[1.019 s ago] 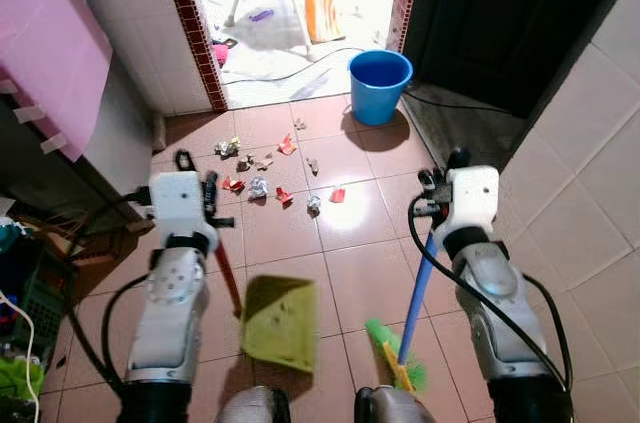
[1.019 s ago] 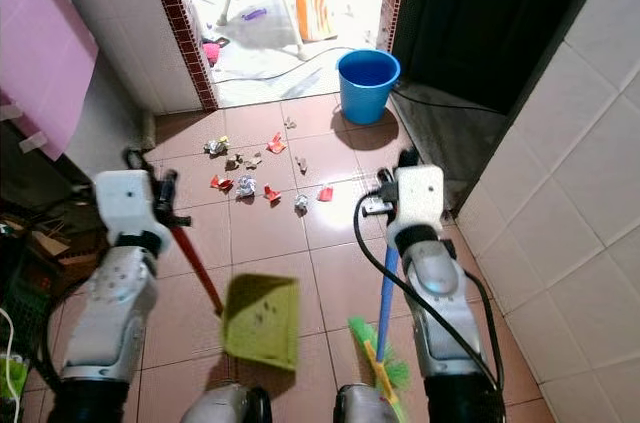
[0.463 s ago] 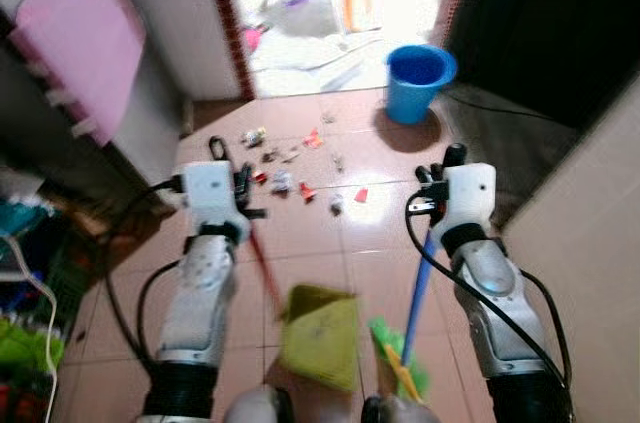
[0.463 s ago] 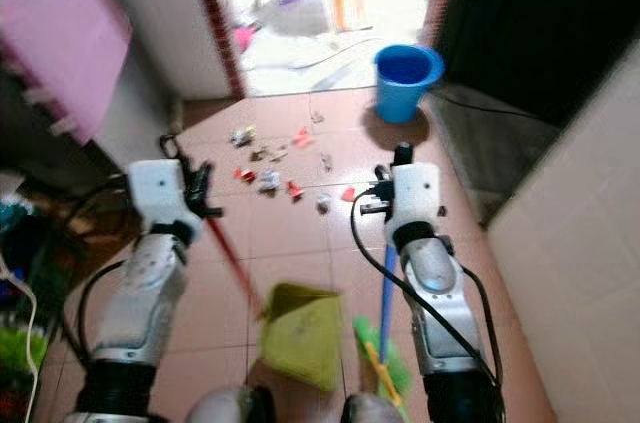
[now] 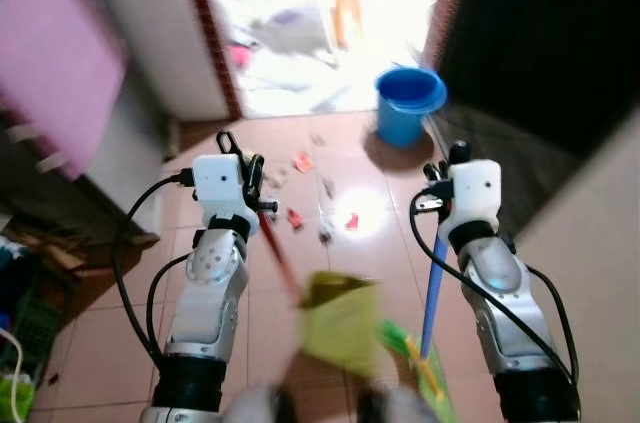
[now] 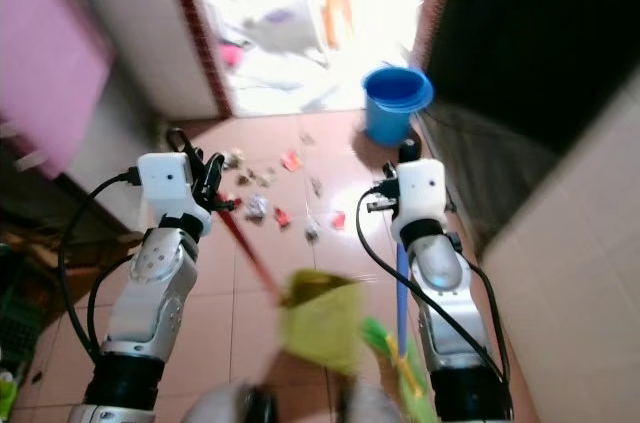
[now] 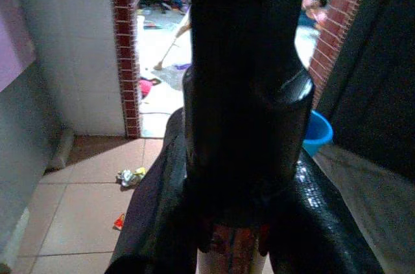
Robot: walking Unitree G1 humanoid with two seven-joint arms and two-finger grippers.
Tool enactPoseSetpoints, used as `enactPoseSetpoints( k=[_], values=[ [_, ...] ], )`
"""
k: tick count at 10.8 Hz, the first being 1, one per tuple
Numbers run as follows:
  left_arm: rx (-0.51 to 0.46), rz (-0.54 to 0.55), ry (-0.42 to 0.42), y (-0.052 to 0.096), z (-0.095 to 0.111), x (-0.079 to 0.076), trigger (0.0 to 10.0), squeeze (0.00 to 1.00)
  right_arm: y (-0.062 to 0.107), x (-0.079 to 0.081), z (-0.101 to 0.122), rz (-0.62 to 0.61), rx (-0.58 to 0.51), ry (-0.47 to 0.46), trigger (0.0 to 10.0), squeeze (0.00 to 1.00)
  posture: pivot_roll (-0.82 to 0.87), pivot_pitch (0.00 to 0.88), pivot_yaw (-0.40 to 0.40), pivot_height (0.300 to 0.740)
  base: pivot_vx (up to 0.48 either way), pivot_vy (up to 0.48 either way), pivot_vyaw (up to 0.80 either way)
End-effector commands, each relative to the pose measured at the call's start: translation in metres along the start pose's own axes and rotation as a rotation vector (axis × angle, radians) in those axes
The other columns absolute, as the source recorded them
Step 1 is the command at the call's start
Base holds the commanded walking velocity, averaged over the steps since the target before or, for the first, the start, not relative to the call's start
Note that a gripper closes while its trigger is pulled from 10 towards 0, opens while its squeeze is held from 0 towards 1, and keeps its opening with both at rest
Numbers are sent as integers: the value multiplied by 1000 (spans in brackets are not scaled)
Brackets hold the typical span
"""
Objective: Sweep floor
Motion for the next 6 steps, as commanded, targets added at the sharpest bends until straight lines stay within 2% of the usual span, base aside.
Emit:
enactPoseSetpoints(
  k=[1,5,6],
  values=[
    [-25,43,-43,0,5,12,10000,0,-1,10,6,33,-34,-22,10000,0,-57,116,68,740,458,0,413],
    [-24,58,-47,-3,5,14,10000,0,-1,11,4,41,-28,-20,10000,0,-58,112,64,740,460,0,0],
    [-24,72,-66,-2,5,16,10000,0,-2,12,5,49,-32,-17,10000,0,-56,109,63,740,461,0,594]
  ],
)
Point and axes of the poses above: a point about 5 cm out from each wrist's last joint towards the gripper, its own y axis pointing back from the gripper into the wrist, its own z axis along the axis of the wrist's last joint, x = y × z, the point moved 1 cm from there along -y, pointing out of the wrist towards the gripper, and after that the axes turned 15 degrees about -y, right-handed, at the moved point
